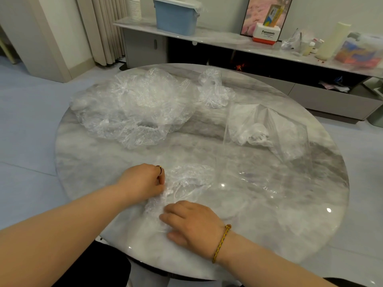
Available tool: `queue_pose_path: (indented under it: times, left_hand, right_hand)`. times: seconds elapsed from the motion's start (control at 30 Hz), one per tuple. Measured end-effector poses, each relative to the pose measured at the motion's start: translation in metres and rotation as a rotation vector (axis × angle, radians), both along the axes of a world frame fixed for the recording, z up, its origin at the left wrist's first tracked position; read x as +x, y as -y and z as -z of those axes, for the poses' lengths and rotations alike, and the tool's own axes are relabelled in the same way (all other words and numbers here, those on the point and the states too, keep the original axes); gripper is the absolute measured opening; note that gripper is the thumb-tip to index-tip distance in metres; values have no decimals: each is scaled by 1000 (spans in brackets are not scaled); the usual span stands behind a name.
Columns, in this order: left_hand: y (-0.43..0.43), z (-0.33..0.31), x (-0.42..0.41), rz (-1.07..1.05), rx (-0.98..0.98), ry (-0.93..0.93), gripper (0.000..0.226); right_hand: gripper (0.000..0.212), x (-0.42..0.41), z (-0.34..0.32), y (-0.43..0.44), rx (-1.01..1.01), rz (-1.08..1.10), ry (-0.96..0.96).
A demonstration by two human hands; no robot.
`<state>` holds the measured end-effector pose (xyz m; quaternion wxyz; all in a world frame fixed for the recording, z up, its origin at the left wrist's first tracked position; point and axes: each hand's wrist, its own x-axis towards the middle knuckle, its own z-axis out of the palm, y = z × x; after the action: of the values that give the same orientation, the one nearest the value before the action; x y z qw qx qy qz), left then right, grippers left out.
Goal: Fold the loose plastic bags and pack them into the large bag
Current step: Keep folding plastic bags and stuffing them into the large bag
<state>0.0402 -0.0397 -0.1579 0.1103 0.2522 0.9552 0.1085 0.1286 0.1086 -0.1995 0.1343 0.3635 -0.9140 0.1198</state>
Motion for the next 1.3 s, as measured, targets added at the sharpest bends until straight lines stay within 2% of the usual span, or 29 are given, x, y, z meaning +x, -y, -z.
queue_pose_path:
  times: [0.13, 0.2, 0.23, 0.33, 0.37, 0.43, 0.53, 0.57, 0.67, 0.77, 0.87, 0.93, 1.03, 1.1, 1.13, 1.2, 1.27, 1.3]
  left_hand:
    - [9, -1, 2, 33, 13, -5, 22]
    - [14, 2, 3, 106, 146, -8, 17]
    - [15, 3, 5, 129, 244, -4, 25]
    - [15, 0, 10, 128, 467, 116, 58]
    - [15, -1, 11, 106, 503, 182, 60]
    - [17, -2, 14, 79, 490, 296, 53]
    - [22, -2, 16, 81, 372, 427, 91]
    - [22, -2, 17, 62, 346, 434, 89]
    - [18, 0, 17, -4, 396, 372, 59]
    - [12, 6, 16, -39, 430, 279, 40]
    - [10, 8, 16, -42, 371, 220, 36]
    - [10, 11, 15, -41, 323, 184, 41]
    - [9, 9, 16, -37, 257, 130, 46]
    - [7, 6, 16, -32, 167, 66, 47]
    - [6, 5, 18, -37, 135, 1, 45]
    - [4, 11, 17, 16, 134, -268, 37]
    - [1, 17, 19, 108, 239, -495, 33]
    - [-1, 20, 21, 146, 272, -534, 33]
  right_hand:
    - [30, -2, 5, 0, -19, 68, -30]
    - [26, -2, 2, 0, -99, 122, 24]
    - [24, 0, -1, 0, -170, 154, 108]
    - [15, 0, -15, -4, -530, 309, 476]
    - [14, 0, -19, -5, -661, 356, 598]
    - [27, -2, -24, -5, -916, 463, 763]
    - [29, -8, -29, -5, -1240, 568, 954]
    - [28, -10, -29, -6, -1322, 602, 1004]
    - [26, -13, -35, -6, -1465, 689, 1091]
    - [25, -16, -37, -5, -1492, 772, 1100]
    - [23, -18, -40, -8, -1454, 808, 1100]
    - [15, -17, -43, -9, -1333, 784, 1039]
    - [30, -15, -36, -9, -1017, 766, 903]
    - [23, -16, -33, -8, -936, 797, 860]
    - [20, -16, -33, -8, -927, 817, 859]
    - [22, -19, -35, -10, -945, 864, 889]
    - [18, -23, -36, -12, -944, 895, 927]
    - [16, -24, -36, -13, -932, 902, 939]
